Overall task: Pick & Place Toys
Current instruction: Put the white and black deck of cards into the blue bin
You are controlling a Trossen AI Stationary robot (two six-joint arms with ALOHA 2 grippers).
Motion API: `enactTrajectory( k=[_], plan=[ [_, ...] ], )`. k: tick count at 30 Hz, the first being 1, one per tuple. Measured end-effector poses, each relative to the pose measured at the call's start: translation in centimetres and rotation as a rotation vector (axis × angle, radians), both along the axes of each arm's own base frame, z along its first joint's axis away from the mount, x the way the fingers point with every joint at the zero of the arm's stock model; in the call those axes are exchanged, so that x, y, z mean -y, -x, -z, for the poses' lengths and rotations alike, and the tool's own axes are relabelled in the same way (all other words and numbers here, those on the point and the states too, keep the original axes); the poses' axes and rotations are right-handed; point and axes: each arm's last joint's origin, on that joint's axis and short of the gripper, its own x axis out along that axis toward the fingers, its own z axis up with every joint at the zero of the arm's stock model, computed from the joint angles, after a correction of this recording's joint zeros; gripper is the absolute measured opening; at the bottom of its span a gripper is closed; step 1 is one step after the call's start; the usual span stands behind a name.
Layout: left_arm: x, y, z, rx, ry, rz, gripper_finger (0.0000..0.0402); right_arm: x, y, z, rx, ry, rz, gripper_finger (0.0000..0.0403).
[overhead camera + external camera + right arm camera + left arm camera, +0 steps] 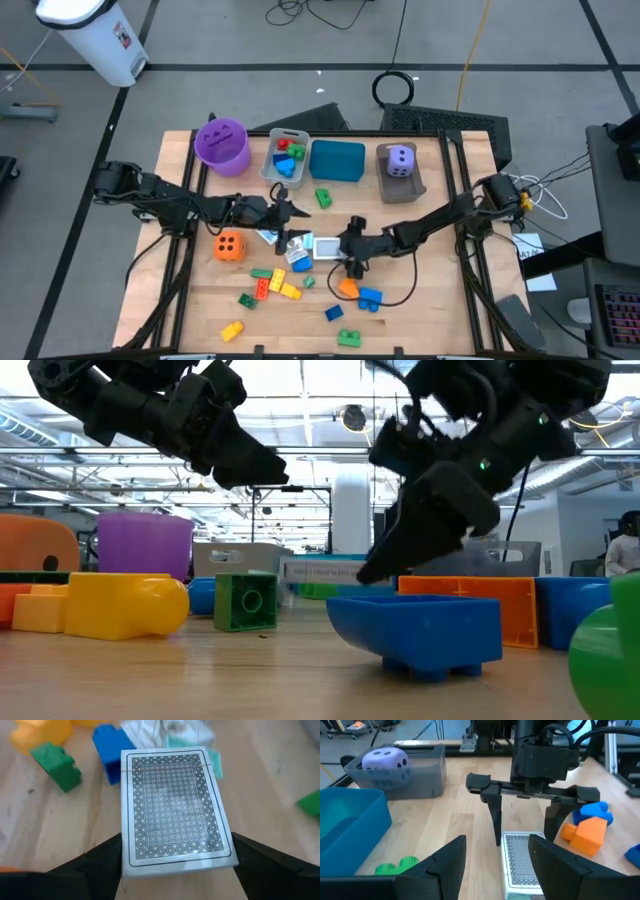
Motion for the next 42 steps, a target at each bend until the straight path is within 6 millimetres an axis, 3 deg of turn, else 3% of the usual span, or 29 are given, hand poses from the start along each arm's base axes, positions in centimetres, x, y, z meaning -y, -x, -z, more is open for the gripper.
enactTrajectory(
  k=[10, 19, 26, 42],
  plan=[
    [-1.3, -0.4, -1.6, 0.168, 0.169, -0.086, 0.0223, 0.7, 1.1, -4.6, 0.107, 0.148, 0.01, 0.0315],
    [-3.3, -0.4, -1.6, 0.171, 0.309, -0.136, 0.0223, 1.6, 2.7, -7.1, 0.099, 0.277, 0.096, 0.0314],
    [-3.4, -0.4, -1.6, 0.168, 0.313, -0.122, 0.0223, 1.9, 3.1, -8.2, 0.128, 0.329, 0.129, 0.0314],
    [-4.1, -0.5, -2.2, 0.249, 0.55, -0.188, 0.0223, 1.9, 3.1, -8.2, 0.132, 0.341, 0.128, 0.0314]
  ],
)
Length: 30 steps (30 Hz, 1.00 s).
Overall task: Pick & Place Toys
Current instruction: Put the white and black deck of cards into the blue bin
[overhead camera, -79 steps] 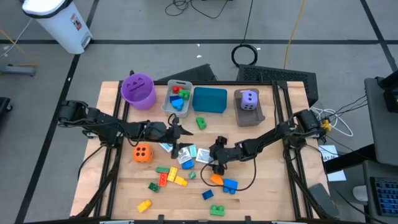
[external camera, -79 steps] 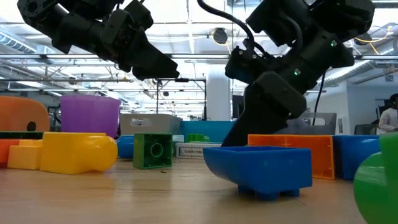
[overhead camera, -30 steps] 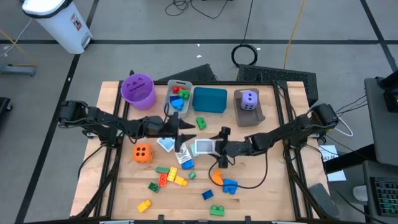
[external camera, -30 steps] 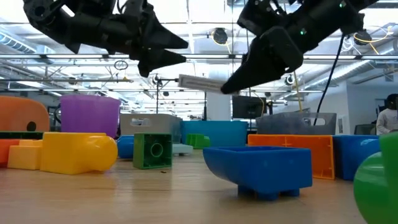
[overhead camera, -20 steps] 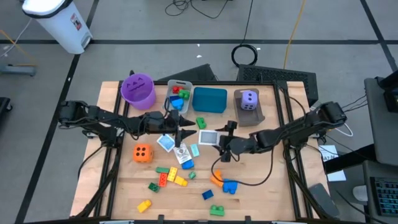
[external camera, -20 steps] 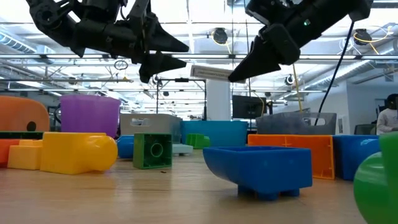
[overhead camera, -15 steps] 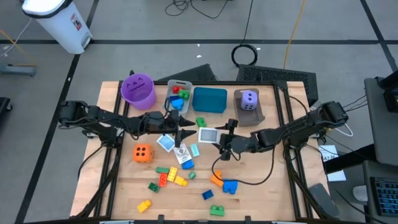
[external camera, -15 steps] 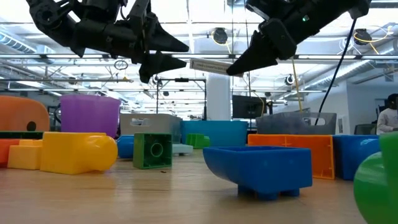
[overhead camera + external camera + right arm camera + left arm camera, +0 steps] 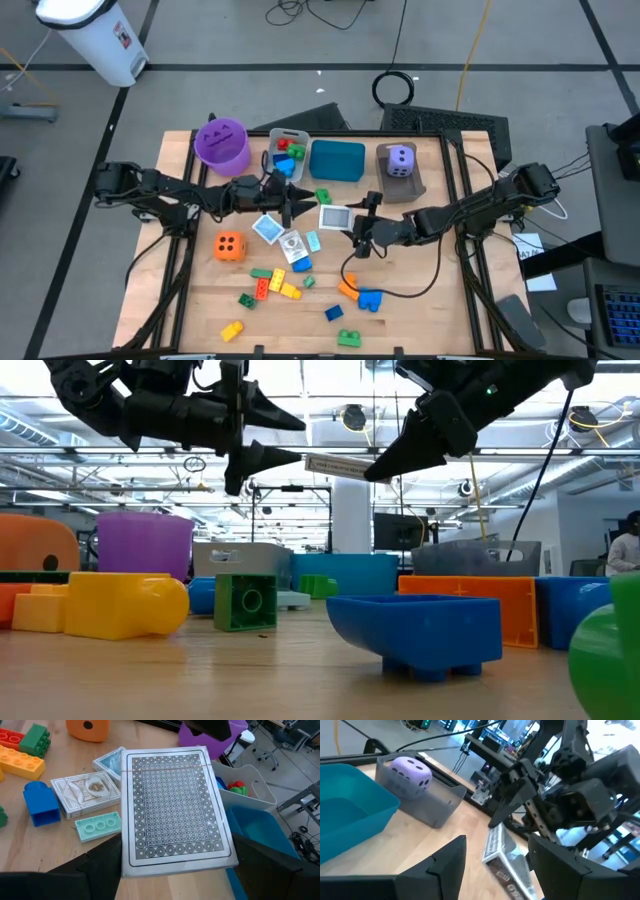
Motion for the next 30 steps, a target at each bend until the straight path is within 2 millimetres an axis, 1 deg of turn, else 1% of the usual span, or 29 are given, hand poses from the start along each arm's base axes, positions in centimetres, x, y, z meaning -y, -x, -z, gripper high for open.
enactTrajectory(
  k=[11, 18, 24, 30],
  plan=[
    [0.0, -0.4, 0.3, 0.034, 0.063, -0.005, 0.0223, -0.1, -0.3, -0.5, 0.036, 0.046, -0.029, 0.0314],
    [-0.1, -0.7, 0.5, 0.061, 0.086, -0.02, 0.0223, 0.0, -0.3, -0.5, 0.032, 0.072, -0.002, 0.0314],
    [-0.1, -1.4, -0.5, 0.078, 0.077, -0.02, 0.0223, 0.2, -0.3, -0.5, 0.026, 0.099, 0.001, 0.0314],
    [0.0, -2.3, -1.4, 0.02, 0.038, -0.014, 0.0223, 0.4, -0.4, -0.7, 0.044, 0.104, 0.006, 0.0314]
  ],
)
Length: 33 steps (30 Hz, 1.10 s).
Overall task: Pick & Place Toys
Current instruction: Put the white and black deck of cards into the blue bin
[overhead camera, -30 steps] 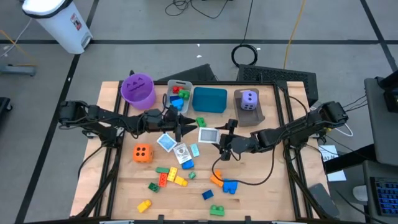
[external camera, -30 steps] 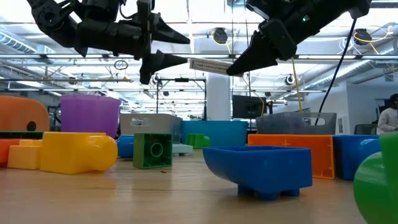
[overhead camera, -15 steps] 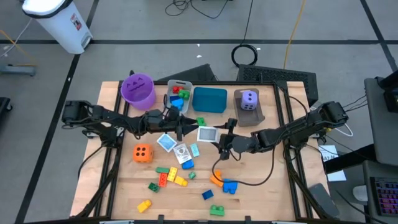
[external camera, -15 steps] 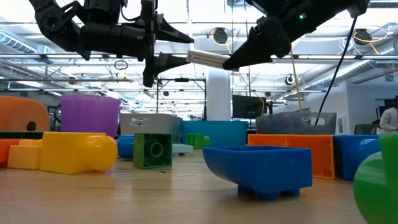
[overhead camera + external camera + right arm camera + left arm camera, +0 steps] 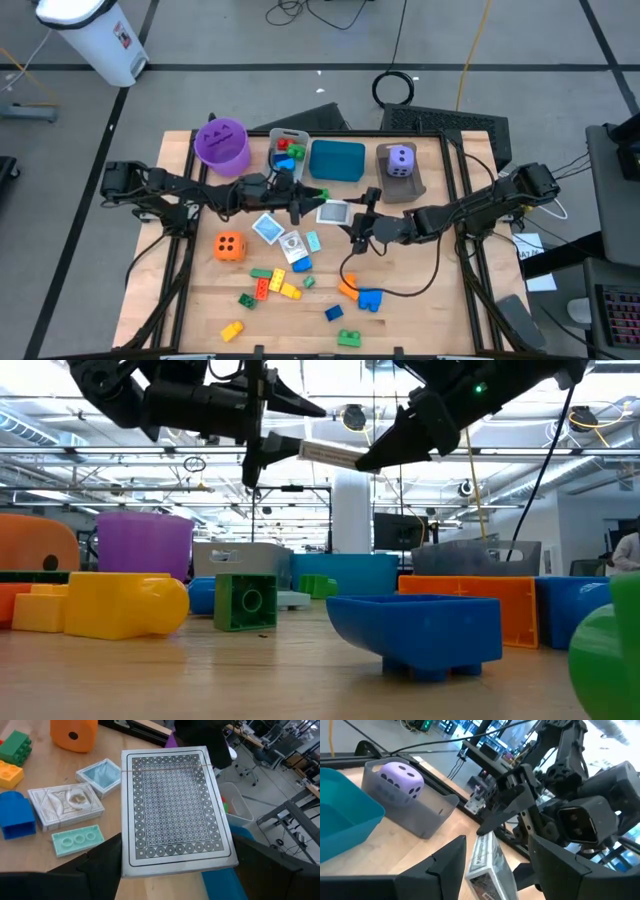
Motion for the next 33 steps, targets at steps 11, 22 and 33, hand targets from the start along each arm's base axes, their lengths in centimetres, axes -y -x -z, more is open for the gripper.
enactTrajectory(
  k=[11, 22, 33],
  plan=[
    [0.0, -0.1, 0.0, -0.022, 0.0, -0.005, 0.0223, 0.1, -0.3, -0.9, 0.056, 0.101, 0.04, 0.0312],
    [0.0, -0.1, 0.0, -0.018, 0.0, 0.01, 0.0206, 0.1, -0.5, -1.6, 0.096, 0.154, 0.016, 0.0312],
    [-0.1, -0.1, -0.1, -0.009, -0.008, 0.009, 0.0095, 0.6, -0.6, -1.6, 0.08, 0.184, 0.026, 0.032]
  ],
)
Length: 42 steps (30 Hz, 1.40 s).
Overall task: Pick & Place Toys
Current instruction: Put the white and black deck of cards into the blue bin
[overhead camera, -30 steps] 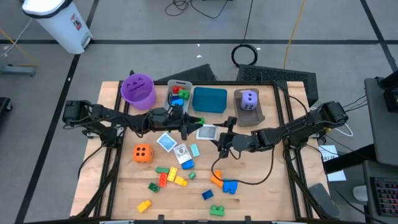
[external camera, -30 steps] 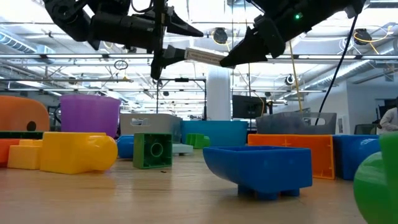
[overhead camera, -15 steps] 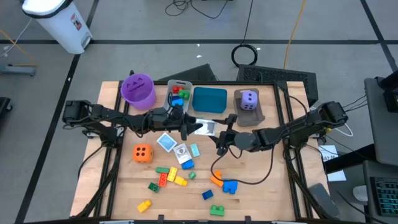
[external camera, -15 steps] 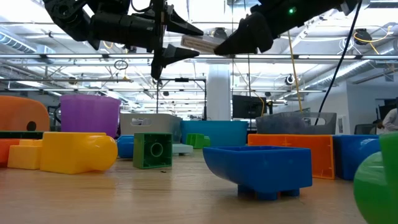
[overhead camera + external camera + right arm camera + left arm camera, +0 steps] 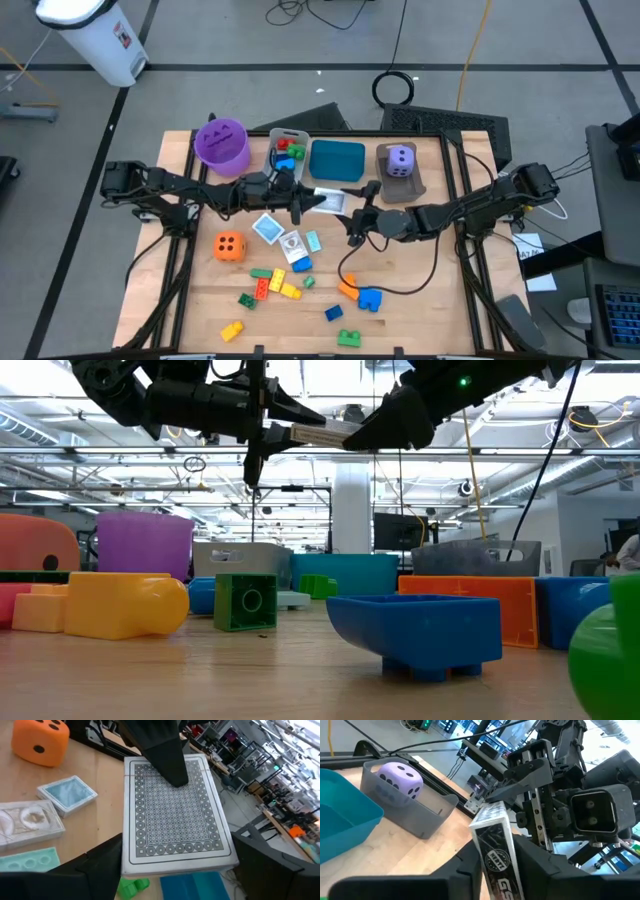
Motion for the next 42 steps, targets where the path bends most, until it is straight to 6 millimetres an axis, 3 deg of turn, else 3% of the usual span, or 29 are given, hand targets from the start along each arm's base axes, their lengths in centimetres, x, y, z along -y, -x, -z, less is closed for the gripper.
enactTrajectory(
  k=[11, 19, 25, 28, 34, 37, 42],
  plan=[
    [-1.1, 0.1, -0.2, 0.019, -0.087, 0.071, 0.0092, 0.0, 0.4, -0.8, -0.008, 0.052, -0.024, 0.0337],
    [-2.2, 0.3, -0.4, 0.047, -0.117, 0.115, 0.0084, 0.2, 2.0, -2.9, 0.033, 0.016, -0.018, 0.0338],
    [-3.0, -0.6, -1.8, 0.008, -0.184, 0.128, 0.0083, 0.6, 3.6, -3.0, -0.024, -0.063, 0.009, 0.0338],
    [-3.5, -1.3, -2.7, -0.092, -0.237, 0.115, 0.0083, 0.8, 4.4, -2.3, -0.066, -0.135, 0.041, 0.0338],
    [-4.4, -2.0, -5.3, -0.374, -0.419, -0.017, 0.0083, 1.0, 5.8, 1.8, -0.071, -0.365, 0.058, 0.0338],
    [-5.5, -1.9, -6.7, -0.45, -0.458, -0.096, 0.0083, 0.9, 6.3, 3.5, -0.02, -0.513, 0.03, 0.0338],
    [-8.4, -2.0, -8.2, -0.502, -0.429, -0.186, 0.0082, 0.5, 6.7, 4.5, 0.12, -0.646, -0.094, 0.0338]
  ],
)
